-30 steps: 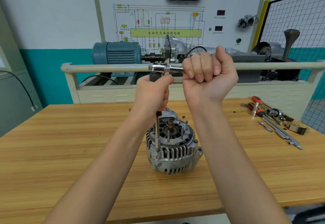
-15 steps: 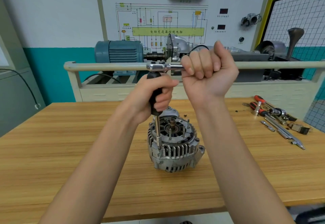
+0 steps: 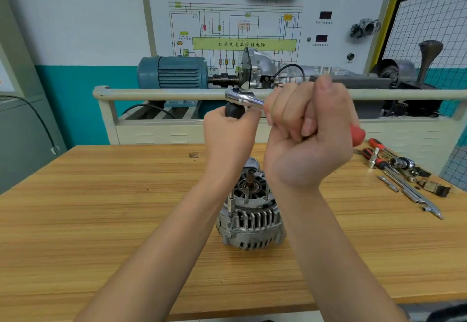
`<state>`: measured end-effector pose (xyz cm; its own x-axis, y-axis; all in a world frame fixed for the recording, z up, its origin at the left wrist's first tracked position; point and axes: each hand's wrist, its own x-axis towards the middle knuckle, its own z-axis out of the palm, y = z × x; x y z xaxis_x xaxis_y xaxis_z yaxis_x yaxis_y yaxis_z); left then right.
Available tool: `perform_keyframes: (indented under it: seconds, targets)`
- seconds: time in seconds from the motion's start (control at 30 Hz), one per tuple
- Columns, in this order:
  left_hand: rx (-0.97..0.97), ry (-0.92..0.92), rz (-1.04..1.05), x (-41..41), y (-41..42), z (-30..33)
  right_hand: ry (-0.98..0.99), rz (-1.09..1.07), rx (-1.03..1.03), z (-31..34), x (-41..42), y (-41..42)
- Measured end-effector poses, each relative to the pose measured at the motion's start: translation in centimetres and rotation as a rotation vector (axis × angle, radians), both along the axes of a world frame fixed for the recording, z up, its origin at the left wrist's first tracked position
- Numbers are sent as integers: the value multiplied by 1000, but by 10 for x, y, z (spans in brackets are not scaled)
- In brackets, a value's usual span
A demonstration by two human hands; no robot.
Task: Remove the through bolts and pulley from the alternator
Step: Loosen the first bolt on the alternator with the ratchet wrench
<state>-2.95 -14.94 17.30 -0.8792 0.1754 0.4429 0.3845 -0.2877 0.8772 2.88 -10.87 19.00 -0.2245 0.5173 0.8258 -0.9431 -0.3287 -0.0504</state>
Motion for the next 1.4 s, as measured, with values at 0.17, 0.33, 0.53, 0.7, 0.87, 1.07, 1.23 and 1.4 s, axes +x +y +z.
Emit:
perform_keyframes:
  seconds: [0.17, 0.33, 0.53, 0.7, 0.87, 1.07, 1.23, 1.4]
  targets:
    - [-39, 19, -349, -10, -17, -1, -50, 146, 34, 6, -3, 14]
    - [-53, 15, -821, -23, -32, 0, -221, 713, -155, 15, -23, 41]
    - [-122, -52, -589, -21, -20, 1, -212, 623, -257, 12, -23, 45]
    - [-42, -33, -127, -8, -5, -2, -87, 204, -17, 6, -8, 21]
    - [-17, 10, -26, -4, -3, -4, -6, 40, 42, 3, -5, 7]
    - [-118, 4, -537, -17, -27, 2, -231, 479, -47, 17, -14, 39]
    - [-131, -37, -722, -19, -27, 6, -240, 765, -211, 16, -26, 49]
    - [-66, -65, -319, -12, -14, 3, -193, 421, -111, 12, -14, 31]
